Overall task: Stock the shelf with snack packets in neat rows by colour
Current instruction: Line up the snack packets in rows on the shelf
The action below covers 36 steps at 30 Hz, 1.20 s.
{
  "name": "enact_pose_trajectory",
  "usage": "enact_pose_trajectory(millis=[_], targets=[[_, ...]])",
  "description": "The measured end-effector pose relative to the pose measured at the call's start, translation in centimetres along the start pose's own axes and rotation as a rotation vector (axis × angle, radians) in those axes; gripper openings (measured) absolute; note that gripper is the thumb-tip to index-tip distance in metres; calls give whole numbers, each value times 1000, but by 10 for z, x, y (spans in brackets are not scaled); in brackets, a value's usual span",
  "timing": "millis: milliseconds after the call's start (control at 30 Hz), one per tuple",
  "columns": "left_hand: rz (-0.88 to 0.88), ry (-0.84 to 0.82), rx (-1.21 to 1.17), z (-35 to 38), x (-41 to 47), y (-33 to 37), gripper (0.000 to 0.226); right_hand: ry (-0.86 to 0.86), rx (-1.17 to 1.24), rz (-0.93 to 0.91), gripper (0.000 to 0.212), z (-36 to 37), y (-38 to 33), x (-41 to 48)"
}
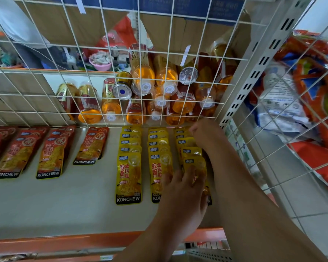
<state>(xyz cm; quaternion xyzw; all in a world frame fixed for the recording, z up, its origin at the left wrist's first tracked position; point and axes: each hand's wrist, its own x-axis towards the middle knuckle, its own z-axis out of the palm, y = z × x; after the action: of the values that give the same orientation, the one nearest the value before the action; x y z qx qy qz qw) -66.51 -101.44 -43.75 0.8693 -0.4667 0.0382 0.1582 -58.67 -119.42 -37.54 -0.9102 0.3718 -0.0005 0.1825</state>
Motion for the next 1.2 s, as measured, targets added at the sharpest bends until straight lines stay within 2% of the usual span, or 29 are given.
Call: enact_pose_trajectory(millis=[300,600,767,1200], targets=[[-3,23,-22,1,0,1,50,5,72,-27,26,-1,9,-1],[9,25,-46,2,0,0,47,-14,29,-51,30,-11,-8,8],[12,-3,-42,0,0,-1,50,-102,-82,-80,38,-1,-13,31],[5,12,-10,-1,2,-1,50,-59,-96,-96,31,0,2,31]])
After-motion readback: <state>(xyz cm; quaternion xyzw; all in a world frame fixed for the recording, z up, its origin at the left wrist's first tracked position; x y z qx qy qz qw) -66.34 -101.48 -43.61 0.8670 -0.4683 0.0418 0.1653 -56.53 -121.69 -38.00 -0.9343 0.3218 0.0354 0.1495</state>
